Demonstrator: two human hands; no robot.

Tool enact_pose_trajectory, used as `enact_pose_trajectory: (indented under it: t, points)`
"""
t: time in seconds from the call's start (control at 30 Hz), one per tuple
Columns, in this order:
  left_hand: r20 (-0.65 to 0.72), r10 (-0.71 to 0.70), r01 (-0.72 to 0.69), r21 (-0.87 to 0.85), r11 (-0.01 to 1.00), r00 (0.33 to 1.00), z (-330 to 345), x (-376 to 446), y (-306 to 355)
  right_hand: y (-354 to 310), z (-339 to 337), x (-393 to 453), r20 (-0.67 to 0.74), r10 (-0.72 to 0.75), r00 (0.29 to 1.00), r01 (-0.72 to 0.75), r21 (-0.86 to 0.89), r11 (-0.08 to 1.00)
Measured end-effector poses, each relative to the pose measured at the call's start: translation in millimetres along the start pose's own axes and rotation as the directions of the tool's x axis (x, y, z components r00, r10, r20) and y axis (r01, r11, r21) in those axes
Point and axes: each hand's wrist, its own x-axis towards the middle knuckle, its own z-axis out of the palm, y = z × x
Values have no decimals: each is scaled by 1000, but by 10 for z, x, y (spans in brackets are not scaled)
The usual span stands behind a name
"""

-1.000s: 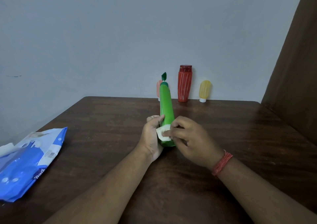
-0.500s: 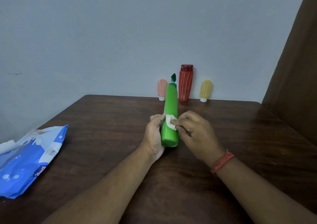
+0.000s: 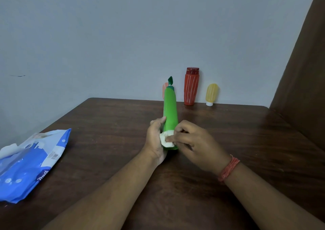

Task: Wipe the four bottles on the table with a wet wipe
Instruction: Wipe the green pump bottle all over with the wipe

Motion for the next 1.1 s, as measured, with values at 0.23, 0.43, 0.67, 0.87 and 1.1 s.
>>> enact_pose_trajectory:
  t: [0.23, 0.43, 0.67, 0.87, 1.1]
  points:
    - [76, 84, -83, -11, 996, 994, 27, -4, 7, 139, 47, -44, -250, 210, 945, -191, 96, 977]
    - [102, 62, -59, -31, 998, 993, 19, -26, 38, 55, 113, -14, -235, 130, 963, -137, -13, 991]
    - [63, 41, -38, -54, 998, 997, 16, -76, 105, 37, 79, -34, -163, 39, 986, -34, 35, 999]
    - [85, 42, -41, -14, 999, 996, 89, -122, 61, 56, 62, -16, -250, 81, 965, -76, 26, 997]
    - [87, 43, -33, -114, 993, 995, 39, -63, 126, 130, 43, -39, -244, 55, 968, -57, -2, 998]
